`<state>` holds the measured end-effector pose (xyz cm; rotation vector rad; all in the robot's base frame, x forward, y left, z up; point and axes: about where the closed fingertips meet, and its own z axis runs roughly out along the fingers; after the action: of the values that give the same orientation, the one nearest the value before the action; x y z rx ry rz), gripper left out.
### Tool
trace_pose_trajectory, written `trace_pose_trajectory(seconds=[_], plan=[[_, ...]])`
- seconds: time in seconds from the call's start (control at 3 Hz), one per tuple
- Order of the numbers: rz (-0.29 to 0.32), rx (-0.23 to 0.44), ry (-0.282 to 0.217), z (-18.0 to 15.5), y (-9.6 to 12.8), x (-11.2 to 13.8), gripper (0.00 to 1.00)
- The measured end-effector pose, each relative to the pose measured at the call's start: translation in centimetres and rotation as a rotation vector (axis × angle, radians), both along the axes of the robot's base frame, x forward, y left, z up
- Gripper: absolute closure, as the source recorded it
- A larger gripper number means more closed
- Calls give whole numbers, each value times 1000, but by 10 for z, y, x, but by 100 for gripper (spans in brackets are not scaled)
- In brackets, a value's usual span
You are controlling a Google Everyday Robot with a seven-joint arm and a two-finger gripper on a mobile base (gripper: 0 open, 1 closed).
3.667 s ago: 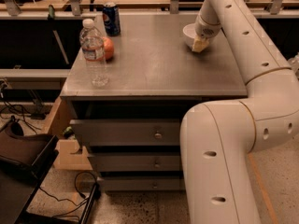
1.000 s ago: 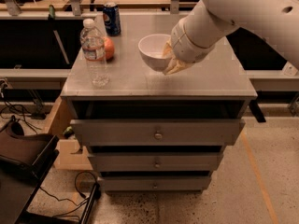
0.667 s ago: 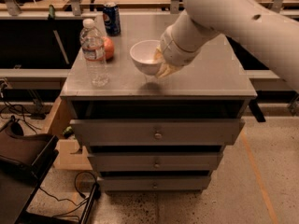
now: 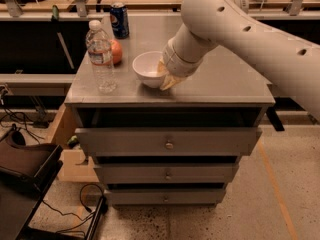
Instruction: Move white bowl near water bottle
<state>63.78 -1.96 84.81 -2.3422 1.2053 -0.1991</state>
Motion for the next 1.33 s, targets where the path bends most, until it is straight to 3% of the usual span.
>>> trace_pose_trajectory(seconds=[0.33,1.33], plan=[[5,-1,3,-3,2,0,85],[10,-3,10,-7,4,-1,16]])
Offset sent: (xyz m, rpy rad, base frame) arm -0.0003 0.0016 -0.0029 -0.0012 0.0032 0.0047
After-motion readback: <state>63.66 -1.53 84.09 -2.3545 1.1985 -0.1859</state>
